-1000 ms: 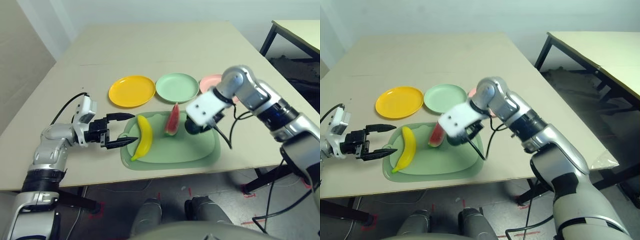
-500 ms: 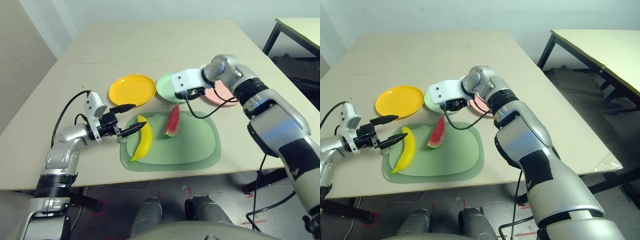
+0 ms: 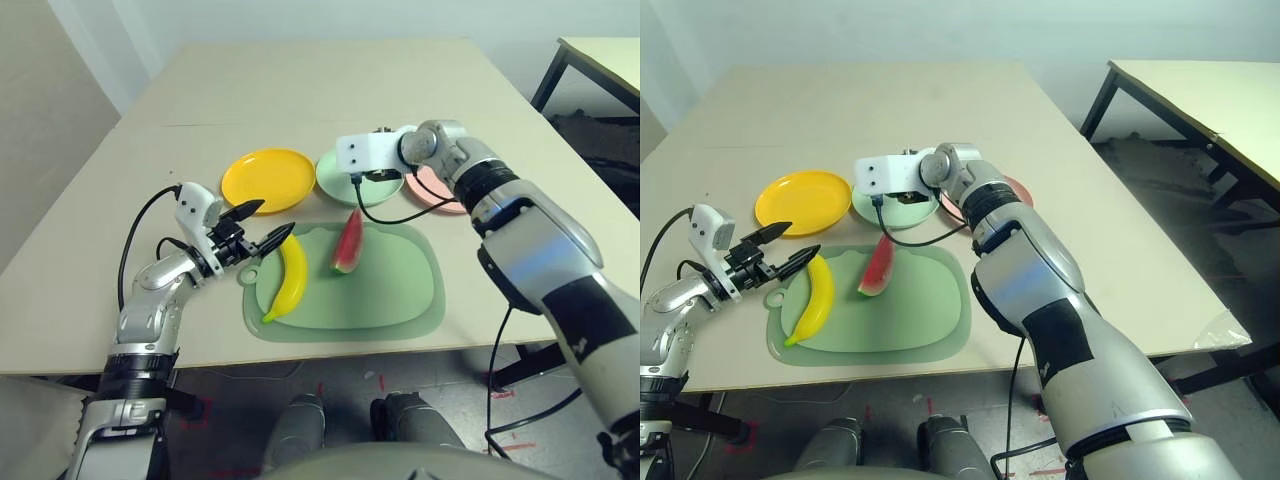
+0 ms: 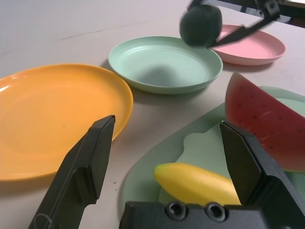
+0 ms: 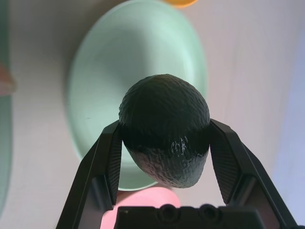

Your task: Place the fruits into color-matched plates.

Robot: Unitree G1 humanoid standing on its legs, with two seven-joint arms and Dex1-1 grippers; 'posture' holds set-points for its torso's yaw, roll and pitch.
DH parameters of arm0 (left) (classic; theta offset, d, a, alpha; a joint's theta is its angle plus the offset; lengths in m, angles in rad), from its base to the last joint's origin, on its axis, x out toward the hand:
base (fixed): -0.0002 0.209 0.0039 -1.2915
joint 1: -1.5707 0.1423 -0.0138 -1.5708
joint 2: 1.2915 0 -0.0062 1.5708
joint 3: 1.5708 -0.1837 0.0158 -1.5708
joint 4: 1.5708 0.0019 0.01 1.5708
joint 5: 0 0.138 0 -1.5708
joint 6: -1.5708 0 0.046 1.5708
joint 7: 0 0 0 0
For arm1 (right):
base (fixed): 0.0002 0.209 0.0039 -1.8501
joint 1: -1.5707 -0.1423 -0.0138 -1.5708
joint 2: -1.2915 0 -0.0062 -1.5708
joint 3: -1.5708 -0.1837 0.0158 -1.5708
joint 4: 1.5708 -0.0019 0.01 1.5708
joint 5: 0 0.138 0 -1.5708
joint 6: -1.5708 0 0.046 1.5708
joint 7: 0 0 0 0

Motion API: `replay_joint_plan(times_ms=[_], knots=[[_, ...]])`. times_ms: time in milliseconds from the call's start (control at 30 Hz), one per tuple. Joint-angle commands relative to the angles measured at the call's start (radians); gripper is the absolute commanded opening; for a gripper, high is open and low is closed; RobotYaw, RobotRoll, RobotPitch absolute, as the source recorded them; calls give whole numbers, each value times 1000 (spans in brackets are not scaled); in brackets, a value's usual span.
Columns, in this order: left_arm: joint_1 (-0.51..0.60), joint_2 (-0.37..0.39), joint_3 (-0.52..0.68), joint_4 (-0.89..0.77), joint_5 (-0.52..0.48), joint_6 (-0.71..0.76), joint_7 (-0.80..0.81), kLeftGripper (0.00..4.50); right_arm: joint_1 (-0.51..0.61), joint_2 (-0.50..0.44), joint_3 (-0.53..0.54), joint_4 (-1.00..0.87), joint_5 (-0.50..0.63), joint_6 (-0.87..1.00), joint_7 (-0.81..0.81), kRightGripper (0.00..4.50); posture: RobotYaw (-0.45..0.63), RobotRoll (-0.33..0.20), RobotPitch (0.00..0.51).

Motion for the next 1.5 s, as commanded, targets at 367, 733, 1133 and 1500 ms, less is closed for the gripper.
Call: replay_joint_plan(times_ms=[367, 733, 1133, 1500], knots=[[-5, 5, -8, 26, 32, -22, -18, 4500, 25, 15, -35, 14, -34, 13, -11, 4485, 160, 0, 49], [-16, 22, -12, 29, 27, -22, -58, 4500, 1, -34, -32, 2, -62, -40, 84, 4485, 134, 0, 51], [2, 201, 24, 7, -160, -24, -530, 4500, -25, -157, -27, -246, 7, -324, 686, 4485, 102, 0, 42], [5, 291, 13, 5, -153, -69, -679, 4500, 138, -131, -25, -777, 168, 9, 938, 4485, 112, 0, 47]])
